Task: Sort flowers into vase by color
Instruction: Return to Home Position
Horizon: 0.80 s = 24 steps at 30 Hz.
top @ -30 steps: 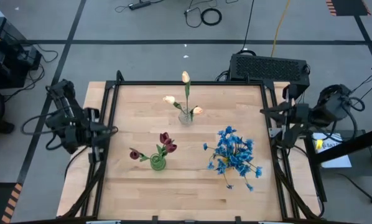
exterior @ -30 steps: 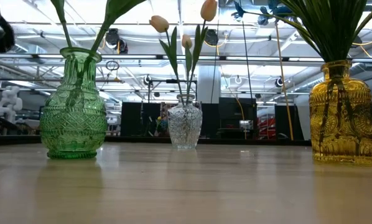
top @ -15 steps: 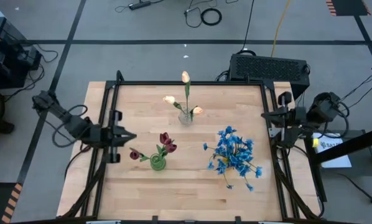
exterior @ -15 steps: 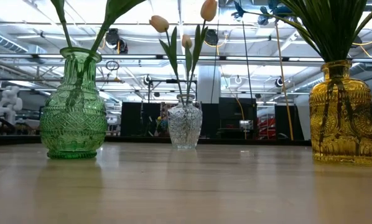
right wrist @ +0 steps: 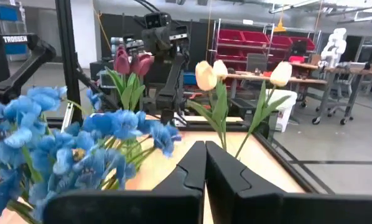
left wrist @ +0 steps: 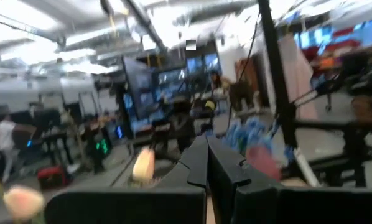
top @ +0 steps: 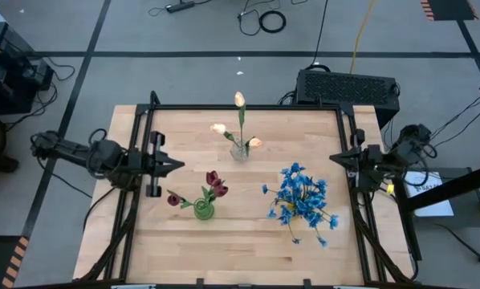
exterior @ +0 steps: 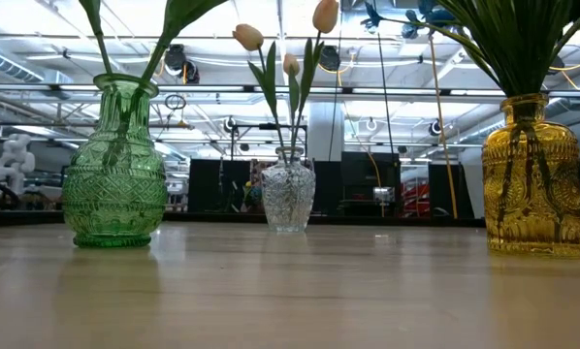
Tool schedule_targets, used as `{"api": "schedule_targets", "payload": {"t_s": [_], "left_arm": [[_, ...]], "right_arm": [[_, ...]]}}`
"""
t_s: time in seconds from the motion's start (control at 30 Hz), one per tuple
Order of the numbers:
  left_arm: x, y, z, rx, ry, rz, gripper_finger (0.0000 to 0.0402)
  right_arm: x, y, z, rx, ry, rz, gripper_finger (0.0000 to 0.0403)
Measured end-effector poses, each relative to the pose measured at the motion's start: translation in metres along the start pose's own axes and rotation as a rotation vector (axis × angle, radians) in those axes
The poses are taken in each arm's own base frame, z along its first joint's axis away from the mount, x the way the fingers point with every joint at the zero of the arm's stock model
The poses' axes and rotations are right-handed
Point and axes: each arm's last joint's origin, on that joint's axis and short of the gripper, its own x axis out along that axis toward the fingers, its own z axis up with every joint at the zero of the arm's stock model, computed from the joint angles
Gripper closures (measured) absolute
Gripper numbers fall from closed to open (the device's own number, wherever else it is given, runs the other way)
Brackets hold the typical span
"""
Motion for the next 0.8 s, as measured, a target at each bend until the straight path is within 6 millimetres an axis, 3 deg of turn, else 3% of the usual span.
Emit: {"api": "schedule_targets", "payload": {"t_s": [0.27, 0.43, 0.8], "left_arm": [[-0.003, 0.019, -0.01, -0.027, 0.056, -0.011, 0.04], [-0.006, 0.024, -0.027, -0.042, 0.105, 0.018, 0.04], [-0.019, 0.016, -0.075, -0.11, 0.183, -0.038, 0.04]], "right_arm": [[0.006, 0.007, -0.023, 0.062, -0.025, -0.002, 0.0403], [0.012, 0.013, -0.038, 0.09, -0.019, -0.004, 0.0403], [0.019, 0.022, -0.065, 0.096, 0.017, -0.011, 0.0403]]}}
